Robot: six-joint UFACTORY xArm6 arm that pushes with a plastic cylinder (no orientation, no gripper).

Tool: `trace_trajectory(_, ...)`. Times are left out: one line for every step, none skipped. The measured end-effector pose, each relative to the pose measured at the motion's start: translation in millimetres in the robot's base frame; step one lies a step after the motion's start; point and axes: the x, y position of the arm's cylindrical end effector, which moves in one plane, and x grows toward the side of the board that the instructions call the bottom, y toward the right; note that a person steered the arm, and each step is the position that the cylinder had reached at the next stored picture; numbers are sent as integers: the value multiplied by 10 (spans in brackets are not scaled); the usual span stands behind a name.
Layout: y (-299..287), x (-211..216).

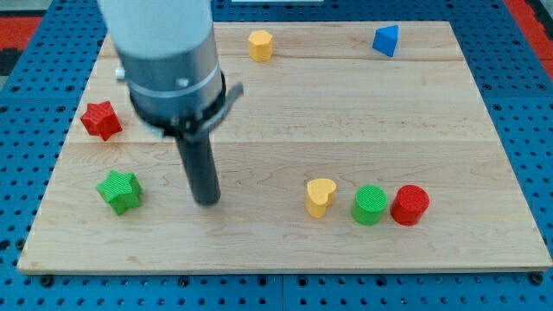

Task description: Place the green circle parallel to the red star

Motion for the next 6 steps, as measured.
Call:
trace_trajectory(600,371)
trace_trajectory(1574,358)
trace_trajectory(1989,75)
trace_trajectory(1996,-392)
trace_trajectory(1965,-739)
trace_trajectory(1733,-882)
